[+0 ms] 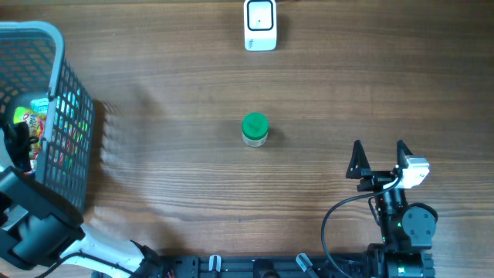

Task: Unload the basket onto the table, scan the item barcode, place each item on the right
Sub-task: 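Reach the left gripper into the basket and grasp the orange barcode snack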

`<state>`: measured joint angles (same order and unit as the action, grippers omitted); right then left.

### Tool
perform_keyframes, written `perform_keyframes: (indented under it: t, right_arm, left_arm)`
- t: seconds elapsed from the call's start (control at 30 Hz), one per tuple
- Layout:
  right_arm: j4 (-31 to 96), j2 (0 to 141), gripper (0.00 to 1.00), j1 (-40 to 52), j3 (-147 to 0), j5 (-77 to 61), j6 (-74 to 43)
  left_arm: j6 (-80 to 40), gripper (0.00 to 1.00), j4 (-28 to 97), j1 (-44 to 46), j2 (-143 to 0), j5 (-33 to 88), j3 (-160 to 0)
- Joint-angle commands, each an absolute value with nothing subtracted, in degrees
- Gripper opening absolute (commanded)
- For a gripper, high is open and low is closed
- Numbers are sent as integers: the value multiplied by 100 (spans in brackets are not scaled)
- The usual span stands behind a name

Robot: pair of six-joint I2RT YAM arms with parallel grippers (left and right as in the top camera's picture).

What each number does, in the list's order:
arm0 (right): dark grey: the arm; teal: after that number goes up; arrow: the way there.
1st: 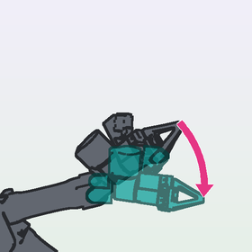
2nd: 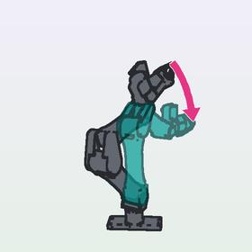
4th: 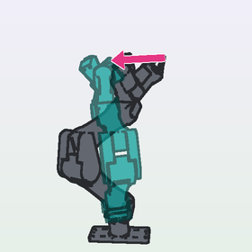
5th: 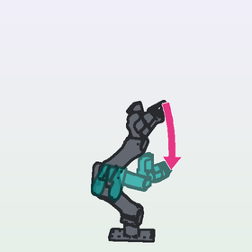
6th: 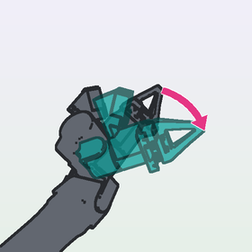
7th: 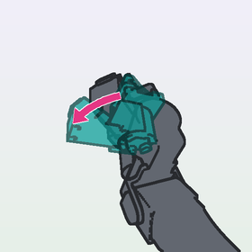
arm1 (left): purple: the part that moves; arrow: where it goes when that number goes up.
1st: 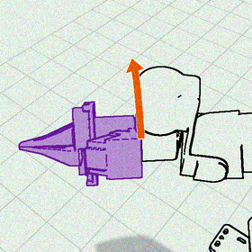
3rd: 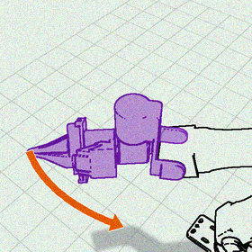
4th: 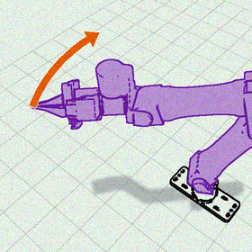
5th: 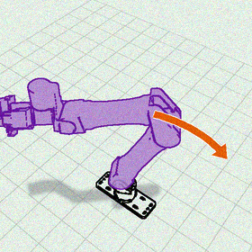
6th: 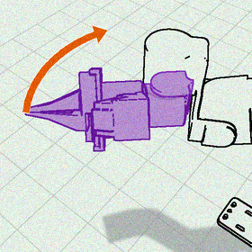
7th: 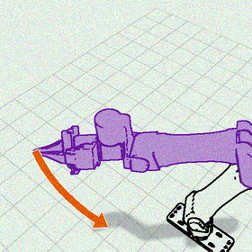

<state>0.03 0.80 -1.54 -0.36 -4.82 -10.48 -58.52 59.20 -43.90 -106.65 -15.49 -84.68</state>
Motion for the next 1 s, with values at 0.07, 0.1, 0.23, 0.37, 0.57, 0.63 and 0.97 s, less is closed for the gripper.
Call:
perform_keyframes:
  t: [0.07,0.1,0.23,0.37,0.57,0.63,0.97]
  right_arm:
    - [-12,64,100,-108,-30,-421,-1107]
    - [-12,64,100,-108,-30,-421,-1105]
    - [-12,64,100,-108,-30,-421,-1105]
    - [-12,64,100,-108,-30,-421,-1105]
    - [-12,64,100,-108,-30,-421,-1105]
    - [-12,64,100,-108,-30,-421,-1105]
    - [-12,64,100,-108,-30,-421,-1103]
  left_arm:
    - [-5719,100,5511,-4427,-10728,-1610,-7955]
    - [-5719,100,5360,-4427,-10803,-1632,-7843]
    - [-5717,78,5271,-4427,-10927,-1632,-7784]
    - [-5717,39,5295,-4427,-10947,-1632,-7784]
    - [-5717,4,5339,-4427,-10906,-1629,-7806]
    - [-5719,4,5356,-4427,-10814,-1627,-7806]
    - [-5717,4,6278,-4410,-9019,-1059,-8923]
